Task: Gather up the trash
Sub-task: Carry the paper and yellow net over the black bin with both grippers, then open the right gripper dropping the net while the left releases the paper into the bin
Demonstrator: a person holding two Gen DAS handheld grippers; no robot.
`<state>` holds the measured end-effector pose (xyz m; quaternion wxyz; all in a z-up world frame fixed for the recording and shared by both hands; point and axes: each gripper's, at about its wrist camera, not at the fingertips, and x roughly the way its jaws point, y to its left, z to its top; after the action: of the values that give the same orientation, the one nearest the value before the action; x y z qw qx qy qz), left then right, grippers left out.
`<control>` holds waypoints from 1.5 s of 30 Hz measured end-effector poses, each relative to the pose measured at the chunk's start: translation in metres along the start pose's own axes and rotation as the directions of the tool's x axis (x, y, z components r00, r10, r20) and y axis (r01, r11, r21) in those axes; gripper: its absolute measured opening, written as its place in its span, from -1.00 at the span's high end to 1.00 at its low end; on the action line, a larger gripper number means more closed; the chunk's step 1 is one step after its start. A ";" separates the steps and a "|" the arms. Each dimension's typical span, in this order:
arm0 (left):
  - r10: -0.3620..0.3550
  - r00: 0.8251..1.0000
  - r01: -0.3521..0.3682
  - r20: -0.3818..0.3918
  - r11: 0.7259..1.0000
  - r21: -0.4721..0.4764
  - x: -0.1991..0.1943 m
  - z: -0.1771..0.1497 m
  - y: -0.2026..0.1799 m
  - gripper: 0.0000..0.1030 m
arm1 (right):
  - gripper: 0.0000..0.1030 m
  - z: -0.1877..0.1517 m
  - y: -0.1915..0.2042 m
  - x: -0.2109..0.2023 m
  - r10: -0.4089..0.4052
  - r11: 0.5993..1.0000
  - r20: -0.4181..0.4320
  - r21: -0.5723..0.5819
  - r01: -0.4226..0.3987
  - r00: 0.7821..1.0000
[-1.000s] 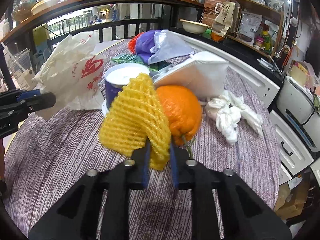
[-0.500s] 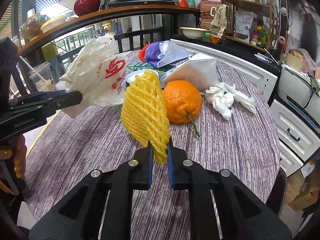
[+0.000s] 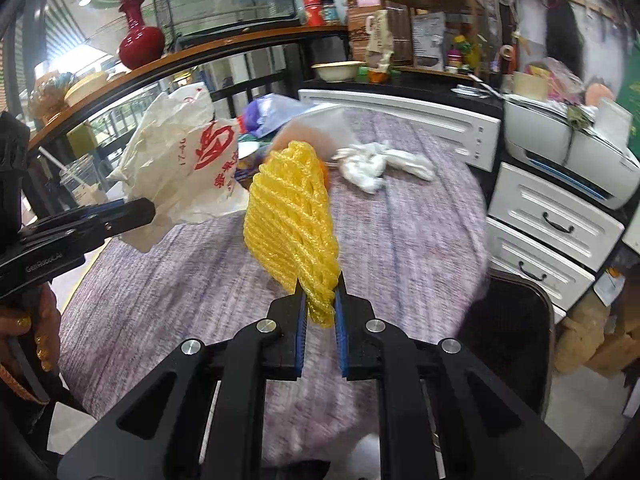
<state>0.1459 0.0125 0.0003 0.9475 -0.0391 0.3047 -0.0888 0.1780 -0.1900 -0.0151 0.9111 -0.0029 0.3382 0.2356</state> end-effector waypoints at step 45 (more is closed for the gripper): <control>-0.279 0.923 0.342 -0.265 0.909 0.236 0.115 -0.046 -0.225 0.41 | -0.48 -0.132 -0.219 -0.017 -0.413 0.776 -0.193 0.438 0.455 0.890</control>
<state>0.1782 -0.2314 -0.0735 0.8763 0.0562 0.3843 -0.2850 0.1799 -0.4141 -0.1405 0.8979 0.1309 0.4143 -0.0705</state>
